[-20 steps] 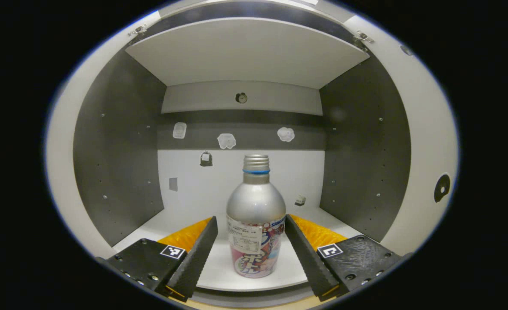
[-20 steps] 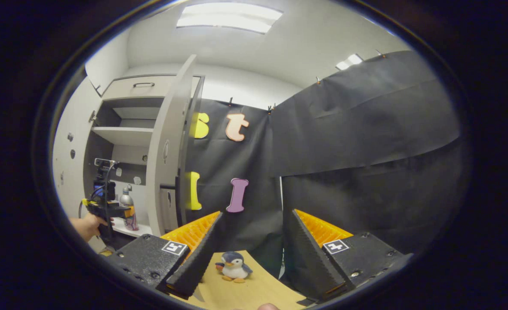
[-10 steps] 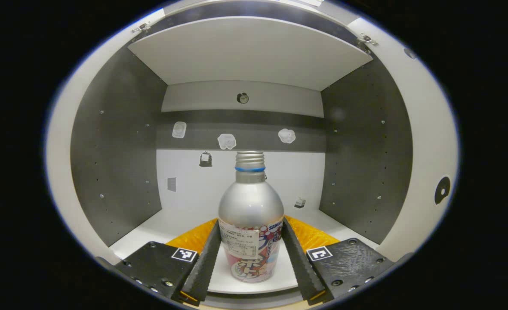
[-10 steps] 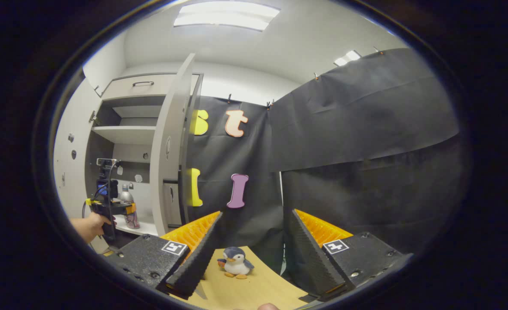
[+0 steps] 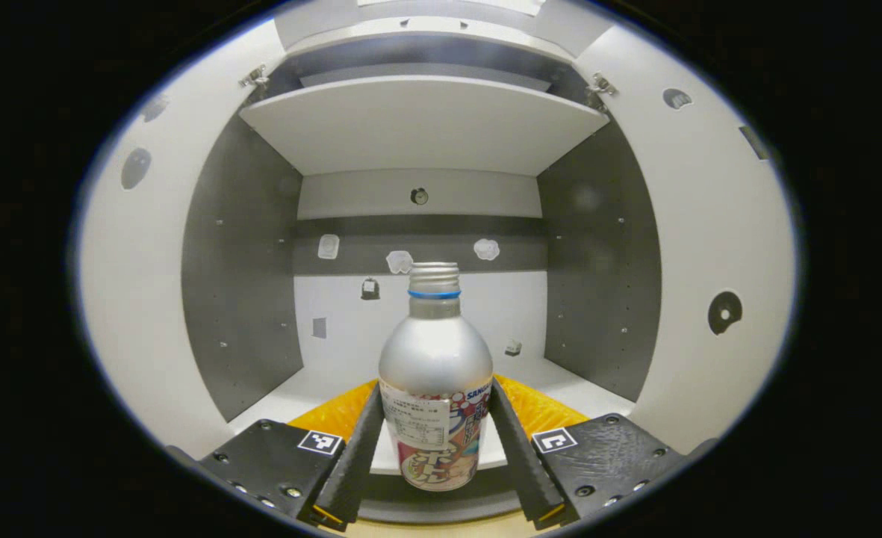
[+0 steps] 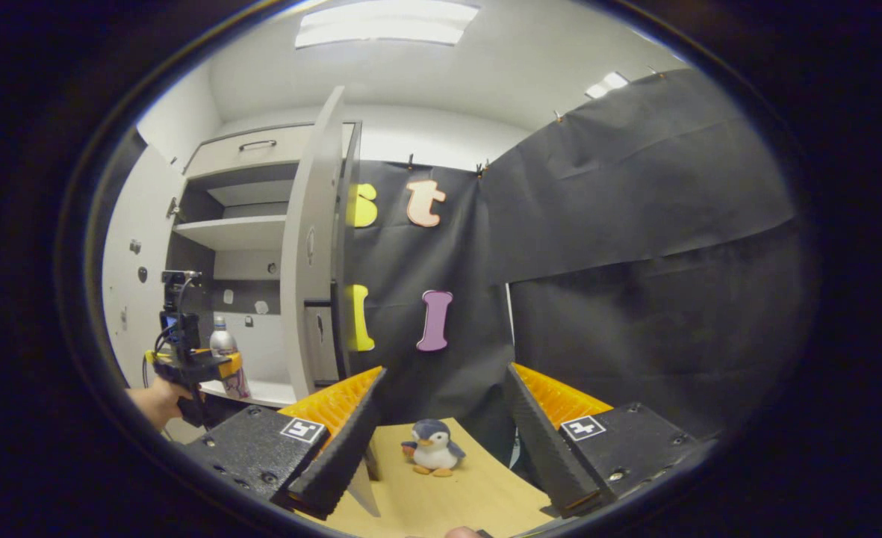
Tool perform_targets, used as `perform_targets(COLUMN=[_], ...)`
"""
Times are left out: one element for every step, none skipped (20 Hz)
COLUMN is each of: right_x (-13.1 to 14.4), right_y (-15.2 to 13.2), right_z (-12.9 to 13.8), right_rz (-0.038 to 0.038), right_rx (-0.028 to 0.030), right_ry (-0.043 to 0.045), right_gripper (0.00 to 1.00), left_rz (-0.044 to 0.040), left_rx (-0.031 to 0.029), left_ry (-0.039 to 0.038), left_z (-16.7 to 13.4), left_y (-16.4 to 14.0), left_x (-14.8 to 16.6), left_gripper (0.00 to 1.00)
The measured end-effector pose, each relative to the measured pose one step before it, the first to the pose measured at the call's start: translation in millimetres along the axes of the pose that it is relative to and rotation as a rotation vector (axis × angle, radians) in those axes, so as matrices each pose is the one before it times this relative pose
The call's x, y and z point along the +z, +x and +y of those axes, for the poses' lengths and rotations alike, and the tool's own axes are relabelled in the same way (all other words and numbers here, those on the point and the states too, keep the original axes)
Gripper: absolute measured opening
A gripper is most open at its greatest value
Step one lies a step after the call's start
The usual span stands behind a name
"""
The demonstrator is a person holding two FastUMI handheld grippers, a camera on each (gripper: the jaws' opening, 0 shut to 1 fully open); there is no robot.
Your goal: Grasp the bottle in the cabinet with the left hand and place it on the coaster, then close the right door with the right hand and the left door with the left hand.
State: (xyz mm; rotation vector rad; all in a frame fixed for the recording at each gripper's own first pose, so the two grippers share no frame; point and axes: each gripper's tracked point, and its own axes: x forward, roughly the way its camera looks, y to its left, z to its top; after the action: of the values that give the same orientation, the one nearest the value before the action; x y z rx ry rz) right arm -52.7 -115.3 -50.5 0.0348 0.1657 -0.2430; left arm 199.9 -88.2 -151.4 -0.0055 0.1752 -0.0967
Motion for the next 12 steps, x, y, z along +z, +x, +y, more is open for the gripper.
perform_targets(right_x=[-1.64, -0.73, -2.06, -1.13, 0.19, 0.42, -1.7, 0.37, -0.94, -0.95, -2.29, -0.38], right_y=[1.24, 1.66, 2.58, 0.81, 1.5, 1.6, 1.46, 0.29, 0.0, 0.39, 0.38, 0.71], right_z=[1.51, 1.22, 1.96, 3.83, 5.11, 2.41, 0.36, 1.07, 1.94, 2.9, 2.45, 1.65], right_rz=[0.00134, 0.00302, 0.00772, 0.00765, 0.00159, 0.00155, 0.00234, 0.00031, 0.00096, 0.00382, 0.00471, 0.00464], right_rx=[0.00483, 0.00262, 0.00626, 0.01208, 0.01592, 0.00945, 0.00508, 0.00234, 0.00567, 0.00887, 0.00682, 0.00381], right_ry=[0.0055, 0.00414, 0.00364, 0.00267, -0.00014, -0.00556, -0.00753, -0.00571, -0.00344, -0.00278, -0.00383, -0.00544], right_gripper=[1.0, 0.99, 1.0, 1.0, 0.99, 0.99, 0.99, 0.99, 1.0, 0.98, 0.98, 0.98], left_rz=[-0.00558, -0.0013, 0.00412, 0.00579, -0.00066, -0.00147, -0.00825, -0.00734, -0.00535, -0.00162, 0.00418, 0.01013], left_rx=[-0.00393, -0.00779, -0.00663, -0.00565, -0.00286, -0.00118, 0.00037, 0.00271, 0.0008, -0.00148, -0.00092, -0.00279], left_ry=[0.00476, 0.00307, 0.00262, -0.00254, -0.00336, -0.00643, -0.00414, -0.00566, -0.01371, -0.00808, -0.00113, 0.01271], left_z=[-1.89, -2.53, -1.46, -1.69, -0.27, -0.73, -0.13, 0.2, 0.24, -1.05, -0.87, -1.41], left_y=[-8.55, -8.26, -6.12, -7.22, -6.8, -6.8, -6.59, -6.5, -6.35, -5.82, -5.11, -6.29], left_x=[-1.74, -2.52, -3.77, -3.71, -1.72, -2.34, -2.38, -1.83, -4.24, -4.62, -6.32, -7.28], left_gripper=[0.77, 0.77, 0.79, 0.81, 0.81, 0.77, 0.77, 0.77, 0.77, 0.77, 0.81, 0.81])
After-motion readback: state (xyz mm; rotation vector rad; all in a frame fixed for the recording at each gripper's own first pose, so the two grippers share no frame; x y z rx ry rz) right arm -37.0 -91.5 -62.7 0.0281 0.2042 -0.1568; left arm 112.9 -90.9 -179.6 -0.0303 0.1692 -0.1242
